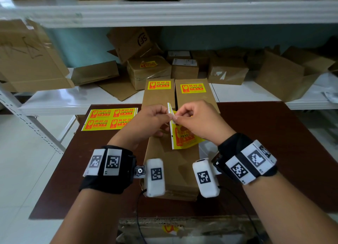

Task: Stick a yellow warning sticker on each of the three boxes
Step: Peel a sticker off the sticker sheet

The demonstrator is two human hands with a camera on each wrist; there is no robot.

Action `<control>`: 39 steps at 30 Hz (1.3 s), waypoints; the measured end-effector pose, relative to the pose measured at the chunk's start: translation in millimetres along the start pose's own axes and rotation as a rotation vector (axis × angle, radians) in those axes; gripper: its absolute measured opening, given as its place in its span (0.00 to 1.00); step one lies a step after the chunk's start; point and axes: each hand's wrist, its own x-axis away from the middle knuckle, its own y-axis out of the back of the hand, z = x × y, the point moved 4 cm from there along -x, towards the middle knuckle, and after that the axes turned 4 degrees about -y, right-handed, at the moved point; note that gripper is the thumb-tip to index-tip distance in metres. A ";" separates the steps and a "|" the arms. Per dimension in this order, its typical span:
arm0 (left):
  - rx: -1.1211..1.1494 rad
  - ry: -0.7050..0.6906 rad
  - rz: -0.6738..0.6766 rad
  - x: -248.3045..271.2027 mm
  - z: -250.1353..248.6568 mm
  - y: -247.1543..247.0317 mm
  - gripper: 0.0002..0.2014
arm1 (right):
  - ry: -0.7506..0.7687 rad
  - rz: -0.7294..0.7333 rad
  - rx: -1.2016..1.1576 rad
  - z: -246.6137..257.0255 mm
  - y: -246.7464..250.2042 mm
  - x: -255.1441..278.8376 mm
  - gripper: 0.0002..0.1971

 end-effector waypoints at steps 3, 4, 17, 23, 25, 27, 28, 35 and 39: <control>0.012 0.012 -0.006 -0.1 -0.3 -0.5 0.08 | 0.013 -0.003 0.015 0.6 0.5 1.2 0.06; 0.009 0.011 -0.006 -0.2 -0.5 -0.4 0.08 | 0.015 -0.002 0.019 0.7 0.7 1.6 0.06; 0.006 -0.021 -0.043 5.9 -8.5 3.6 0.07 | -0.016 -0.015 -0.017 -0.9 -0.5 -1.0 0.02; -0.003 -0.045 -0.033 6.3 -8.2 5.4 0.05 | -0.040 0.032 -0.045 0.7 -0.8 0.1 0.07; -0.016 -0.045 -0.026 5.5 -7.4 6.0 0.06 | -0.038 0.051 -0.066 1.9 -1.0 1.3 0.08; -0.029 -0.043 -0.018 4.8 -6.3 6.3 0.07 | -0.035 0.046 -0.079 2.9 -0.7 2.2 0.10; -0.032 -0.048 -0.015 4.6 -6.0 6.5 0.07 | -0.034 0.034 -0.076 2.7 -0.2 2.0 0.11; -0.039 -0.055 -0.013 5.9 -7.6 6.2 0.06 | -0.034 -0.003 -0.021 0.6 0.9 0.7 0.08; -0.025 -0.026 -0.015 6.3 -7.6 5.0 0.07 | -0.035 -0.011 -0.017 0.4 1.2 0.2 0.08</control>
